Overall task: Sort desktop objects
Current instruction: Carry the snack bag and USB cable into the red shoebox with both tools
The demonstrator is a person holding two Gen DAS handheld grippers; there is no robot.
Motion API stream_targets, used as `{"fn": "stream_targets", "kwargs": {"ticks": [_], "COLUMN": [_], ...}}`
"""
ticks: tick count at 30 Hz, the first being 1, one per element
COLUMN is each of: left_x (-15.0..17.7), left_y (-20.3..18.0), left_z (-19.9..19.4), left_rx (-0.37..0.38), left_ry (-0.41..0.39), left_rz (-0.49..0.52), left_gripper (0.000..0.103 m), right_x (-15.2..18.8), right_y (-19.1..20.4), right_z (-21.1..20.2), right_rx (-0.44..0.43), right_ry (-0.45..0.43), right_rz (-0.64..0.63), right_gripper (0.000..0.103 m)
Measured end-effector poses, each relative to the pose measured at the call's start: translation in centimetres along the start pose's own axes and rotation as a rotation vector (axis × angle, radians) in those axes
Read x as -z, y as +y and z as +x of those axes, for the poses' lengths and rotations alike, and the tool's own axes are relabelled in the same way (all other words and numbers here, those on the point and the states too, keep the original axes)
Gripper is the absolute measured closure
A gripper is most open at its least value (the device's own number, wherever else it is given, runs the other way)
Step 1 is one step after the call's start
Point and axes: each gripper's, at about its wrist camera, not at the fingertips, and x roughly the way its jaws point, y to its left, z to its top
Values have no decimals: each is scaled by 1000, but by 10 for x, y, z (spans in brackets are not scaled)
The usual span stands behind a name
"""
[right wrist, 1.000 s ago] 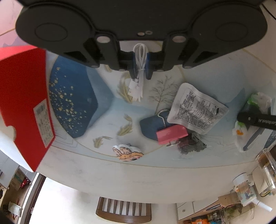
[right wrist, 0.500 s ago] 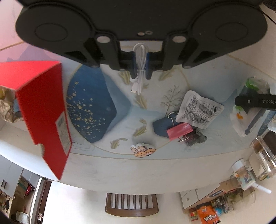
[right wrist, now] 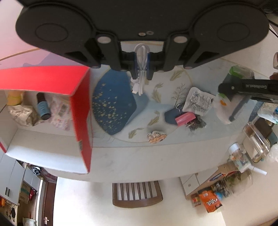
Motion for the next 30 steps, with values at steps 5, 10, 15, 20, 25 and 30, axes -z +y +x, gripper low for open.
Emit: {"fn": "stream_targets", "kwargs": {"ticks": [5, 10, 15, 20, 25, 30], "left_x": [-8, -18, -31, -44, -57, -68], "left_y": [-29, -59, -96, -141, -180, -212], "left_z": [-9, -13, -17, -18, -19, -13], "left_rx": [17, 29, 50, 77, 99, 123], "left_ry": [-16, -27, -45, -61, -72, -69], "left_rz": [27, 56, 100, 156, 201, 230], "left_gripper": [61, 61, 61, 60, 60, 60], "right_x": [-7, -14, -19, -20, -18, -18], "right_y": [-16, -37, -61, -86, -112, -136], "right_z": [-19, -37, -50, -58, -65, -70], "right_rx": [-14, -33, -38, -29, -8, 12], "right_ry": [-41, -86, -119, -142, -161, -176], "right_rz": [8, 24, 39, 67, 89, 109], "right_gripper": [94, 94, 94, 94, 94, 94]}}
